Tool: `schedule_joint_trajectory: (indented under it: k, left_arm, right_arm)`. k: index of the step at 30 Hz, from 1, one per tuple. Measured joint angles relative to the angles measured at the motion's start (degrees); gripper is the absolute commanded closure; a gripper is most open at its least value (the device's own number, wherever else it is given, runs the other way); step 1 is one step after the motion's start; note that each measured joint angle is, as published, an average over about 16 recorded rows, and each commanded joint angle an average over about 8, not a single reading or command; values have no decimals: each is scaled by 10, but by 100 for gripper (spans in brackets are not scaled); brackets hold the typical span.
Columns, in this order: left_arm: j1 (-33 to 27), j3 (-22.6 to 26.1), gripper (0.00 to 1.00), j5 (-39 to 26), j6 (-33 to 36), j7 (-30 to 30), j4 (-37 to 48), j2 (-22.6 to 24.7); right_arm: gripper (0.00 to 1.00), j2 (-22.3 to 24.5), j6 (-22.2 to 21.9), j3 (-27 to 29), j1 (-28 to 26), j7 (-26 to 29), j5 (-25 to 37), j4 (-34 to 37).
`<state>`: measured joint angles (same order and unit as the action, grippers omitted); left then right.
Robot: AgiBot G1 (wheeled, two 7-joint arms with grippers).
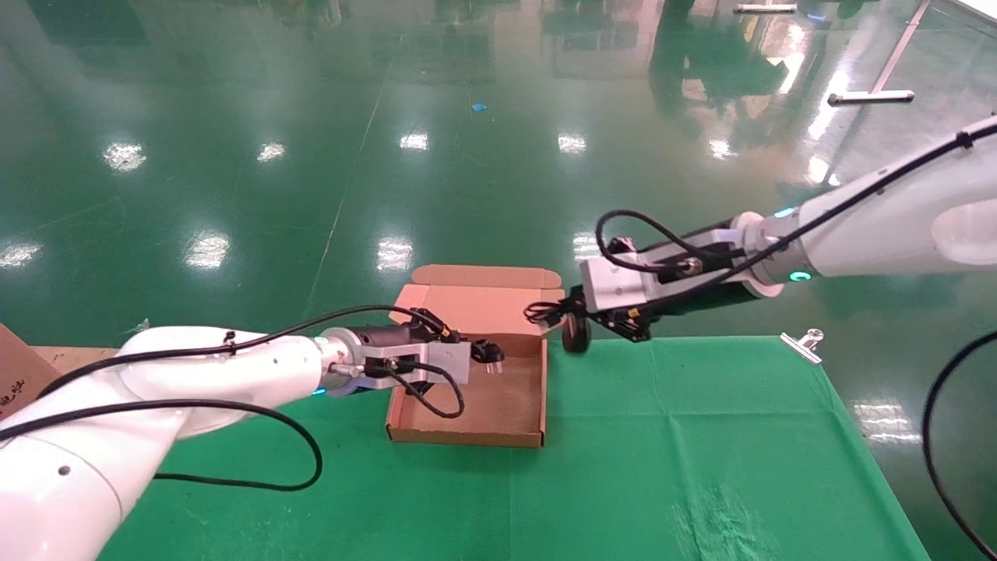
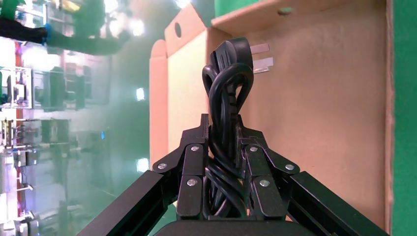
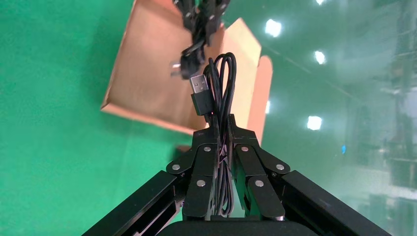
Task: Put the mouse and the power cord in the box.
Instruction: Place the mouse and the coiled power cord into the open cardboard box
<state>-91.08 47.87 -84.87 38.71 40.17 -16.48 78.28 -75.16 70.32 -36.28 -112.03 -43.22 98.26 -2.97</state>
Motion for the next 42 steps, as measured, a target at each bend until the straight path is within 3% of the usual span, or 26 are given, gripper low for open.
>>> schedule_joint_trajectory:
  k: [1,6,9,29,36,42]
  left_arm:
    - [3,4,81,3,-2,-1,-3,0]
    - [8,22,20,19,-9,-11,-12,0]
    - [8,31,1,29,-12,-16,-15,-1]
    - [-9,84,0,81,-28,-23,3,-7]
    - [-31,76,0,110,-1,-9,44,-30]
    - [-47,58,0,139,51,15,78,-69]
  right_arm:
    - [100,1,-1,0,1,-2,0,2]
    - [100,4,-7,-1,6,-9,2,9]
    - [100,5,-10,-1,9,-12,2,13]
    - [100,-17,-18,2,15,-11,-6,1]
    - [100,-28,-28,-2,34,3,-20,-52]
    - [100,-35,-63,-30,68,29,-40,-129]
